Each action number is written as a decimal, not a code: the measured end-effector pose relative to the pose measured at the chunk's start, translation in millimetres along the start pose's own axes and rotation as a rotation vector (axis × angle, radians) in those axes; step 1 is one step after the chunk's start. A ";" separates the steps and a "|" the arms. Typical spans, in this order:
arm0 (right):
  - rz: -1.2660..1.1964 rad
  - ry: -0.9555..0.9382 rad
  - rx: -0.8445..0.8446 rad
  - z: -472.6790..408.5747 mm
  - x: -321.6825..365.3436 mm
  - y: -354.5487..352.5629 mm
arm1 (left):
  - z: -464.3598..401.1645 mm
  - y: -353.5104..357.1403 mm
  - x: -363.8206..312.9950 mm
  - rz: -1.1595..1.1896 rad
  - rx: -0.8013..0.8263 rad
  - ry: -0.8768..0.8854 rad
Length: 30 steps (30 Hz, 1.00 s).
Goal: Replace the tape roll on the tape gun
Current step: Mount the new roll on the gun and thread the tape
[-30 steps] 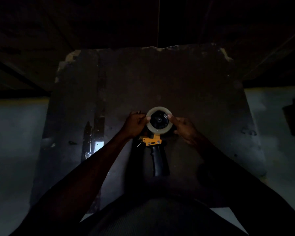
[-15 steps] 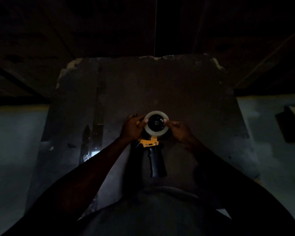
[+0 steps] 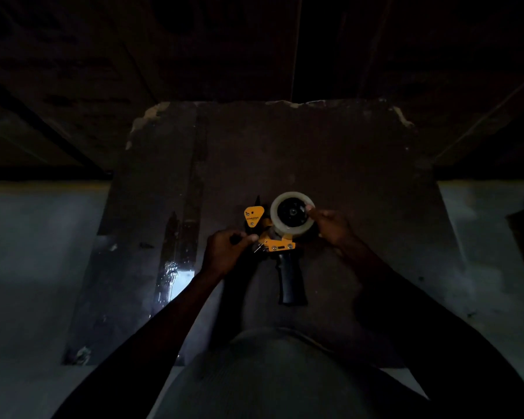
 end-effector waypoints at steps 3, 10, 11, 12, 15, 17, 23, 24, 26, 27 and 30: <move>0.011 -0.013 -0.003 -2.1 -1.1 0.9 | 0.8 7.5 -2.5 -0.063 0.075 0.009; 0.017 -0.014 -0.015 0.4 -2.4 0.9 | 0.5 14.3 -7.9 -0.163 0.129 0.068; -0.004 -0.010 -0.009 2.5 -0.9 2.1 | 0.6 13.9 -8.0 -0.173 0.124 0.081; -0.010 -0.010 -0.014 3.2 -0.7 2.5 | 0.7 13.1 -9.2 -0.180 0.120 0.098; -0.001 -0.026 -0.027 6.0 0.7 2.0 | 2.0 9.5 -11.1 -0.163 0.099 0.127; 0.050 -0.040 -0.088 11.7 -0.2 -4.3 | 2.5 7.0 -12.2 -0.169 0.077 0.148; 0.124 0.092 -0.180 65.7 -52.3 10.1 | 1.3 7.0 -14.4 -0.267 0.077 0.178; 0.089 0.125 -0.107 79.9 -57.5 26.0 | 1.1 7.6 -14.8 -0.270 0.084 0.181; 0.132 0.137 0.051 93.8 -66.5 60.1 | 0.6 7.8 -13.6 -0.261 0.090 0.165; 0.160 0.123 0.104 98.2 -66.1 73.6 | 1.2 7.5 -14.0 -0.251 0.089 0.155; -0.067 0.191 0.227 106.0 -63.2 107.3 | 2.4 8.2 -16.3 -0.236 0.083 0.146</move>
Point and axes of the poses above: each hand's wrist, its own z-axis away from the middle knuckle, its own y-axis out of the palm, x = y × z, the point moved 9 cm from there along -z, towards the middle knuckle, and after that the axes turned 10 degrees about z, right-handed, at the moved point
